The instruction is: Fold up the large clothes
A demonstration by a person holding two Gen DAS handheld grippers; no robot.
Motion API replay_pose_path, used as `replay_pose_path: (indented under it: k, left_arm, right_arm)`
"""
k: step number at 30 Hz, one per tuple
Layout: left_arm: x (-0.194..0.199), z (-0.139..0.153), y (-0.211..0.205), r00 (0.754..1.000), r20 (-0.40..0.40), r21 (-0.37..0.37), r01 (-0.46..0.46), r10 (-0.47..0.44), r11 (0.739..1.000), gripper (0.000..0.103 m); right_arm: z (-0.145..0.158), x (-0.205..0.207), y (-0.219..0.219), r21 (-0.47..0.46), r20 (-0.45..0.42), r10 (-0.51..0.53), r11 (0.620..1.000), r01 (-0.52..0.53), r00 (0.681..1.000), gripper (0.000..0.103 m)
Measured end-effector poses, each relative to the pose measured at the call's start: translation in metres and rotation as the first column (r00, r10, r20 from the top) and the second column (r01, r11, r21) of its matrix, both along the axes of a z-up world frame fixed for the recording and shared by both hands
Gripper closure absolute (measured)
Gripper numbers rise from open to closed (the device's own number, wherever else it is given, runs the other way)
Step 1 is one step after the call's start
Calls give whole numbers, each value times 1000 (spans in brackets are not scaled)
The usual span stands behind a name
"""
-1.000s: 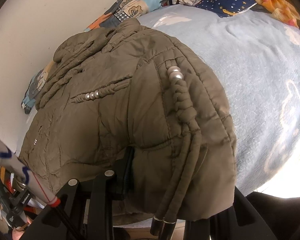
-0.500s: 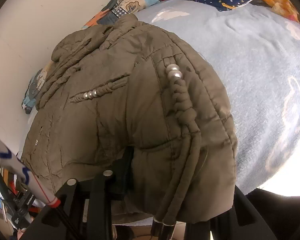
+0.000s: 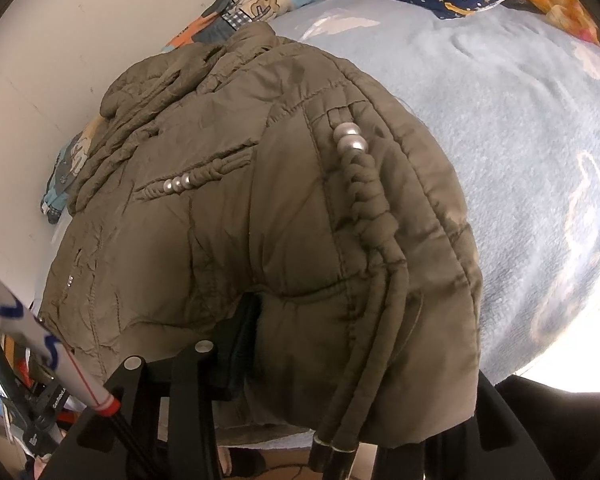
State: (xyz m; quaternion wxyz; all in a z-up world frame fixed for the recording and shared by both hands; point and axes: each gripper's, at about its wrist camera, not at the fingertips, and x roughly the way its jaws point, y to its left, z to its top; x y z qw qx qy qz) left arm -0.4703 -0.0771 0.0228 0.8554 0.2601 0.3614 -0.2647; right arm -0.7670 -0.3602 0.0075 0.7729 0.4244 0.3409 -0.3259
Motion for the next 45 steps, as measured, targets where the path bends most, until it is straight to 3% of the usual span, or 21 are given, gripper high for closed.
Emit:
replay_pose_path:
  k: [5, 10, 14, 24, 36, 45]
  left_arm:
    - [3, 2, 2, 1000, -13, -2, 2, -2, 1000, 38]
    - [2, 10, 6, 998, -42, -52, 37, -39, 998, 62]
    - [0, 19, 13, 997, -58, -104, 53, -60, 993, 74]
    - [-8, 38, 17, 997, -17, -159, 78, -81, 984, 78]
    - [-10, 59, 21, 994, 18, -202, 110, -109, 973, 79]
    - [1, 85, 20, 989, -19, -272, 139, -150, 952, 79]
  right_arm:
    - [3, -4, 2, -10, 16, 10, 1000, -10, 1000, 72]
    - [12, -8, 6, -37, 43, 18, 999, -17, 999, 79]
    - [17, -12, 9, -50, 65, 16, 999, -13, 998, 81]
    - [45, -21, 18, -136, 139, 28, 991, -9, 990, 83]
    - [71, -19, 22, -232, 159, 59, 973, -21, 986, 84]
    - [98, -15, 20, -282, 189, 94, 959, -38, 977, 84]
